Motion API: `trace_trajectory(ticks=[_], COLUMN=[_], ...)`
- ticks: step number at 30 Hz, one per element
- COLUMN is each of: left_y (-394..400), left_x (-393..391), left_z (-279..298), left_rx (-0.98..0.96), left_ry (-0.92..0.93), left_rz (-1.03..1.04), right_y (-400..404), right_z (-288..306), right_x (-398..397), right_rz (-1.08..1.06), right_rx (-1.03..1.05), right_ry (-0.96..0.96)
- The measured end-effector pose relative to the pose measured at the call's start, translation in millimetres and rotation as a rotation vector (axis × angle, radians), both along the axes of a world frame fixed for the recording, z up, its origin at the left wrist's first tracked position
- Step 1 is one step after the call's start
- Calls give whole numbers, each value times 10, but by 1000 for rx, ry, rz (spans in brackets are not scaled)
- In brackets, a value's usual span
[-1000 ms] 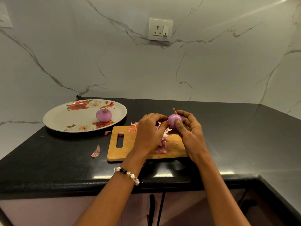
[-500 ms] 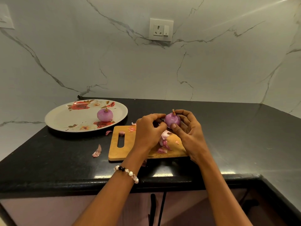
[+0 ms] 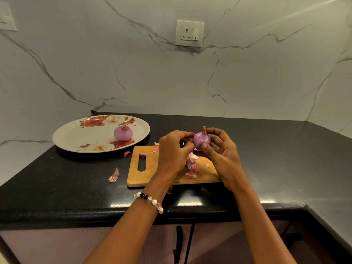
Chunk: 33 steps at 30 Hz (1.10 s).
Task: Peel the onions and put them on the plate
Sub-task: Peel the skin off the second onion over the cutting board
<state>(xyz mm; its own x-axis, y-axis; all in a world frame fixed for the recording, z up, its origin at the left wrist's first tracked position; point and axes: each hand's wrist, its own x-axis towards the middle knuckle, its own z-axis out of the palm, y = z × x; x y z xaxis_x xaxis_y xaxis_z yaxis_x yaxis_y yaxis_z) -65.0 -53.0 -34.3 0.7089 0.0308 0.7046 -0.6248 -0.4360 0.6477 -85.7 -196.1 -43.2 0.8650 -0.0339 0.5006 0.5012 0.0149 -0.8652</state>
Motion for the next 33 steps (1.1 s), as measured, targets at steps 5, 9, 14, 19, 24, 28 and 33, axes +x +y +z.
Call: trace_trajectory(ticks=[5,9,14,19,24,28,33], left_y=[-2,-5,-18,-12,38,42,44], left_x=[4,-10,-25,-34,5,11,11], left_z=[-1,3,11,25,24,21,12], left_rx=[-8,-34,-55,-68,-198,-237,-243], left_ry=[-20,5,63,138,229,282,305], left_rz=[-56,-116,-148,-160,-215,-231,-204], right_y=[-22,-28,-28,-32,-33,-29,-21], right_z=[26,34,11,0,12,18,16], right_x=[-7,14,29,18,8,7,-2], right_rz=[24,15,-40,-37,39,23,19], right_rx=[157,216,162,49,104,103,78], right_ry=[51,67,56,7,-5,-8,6])
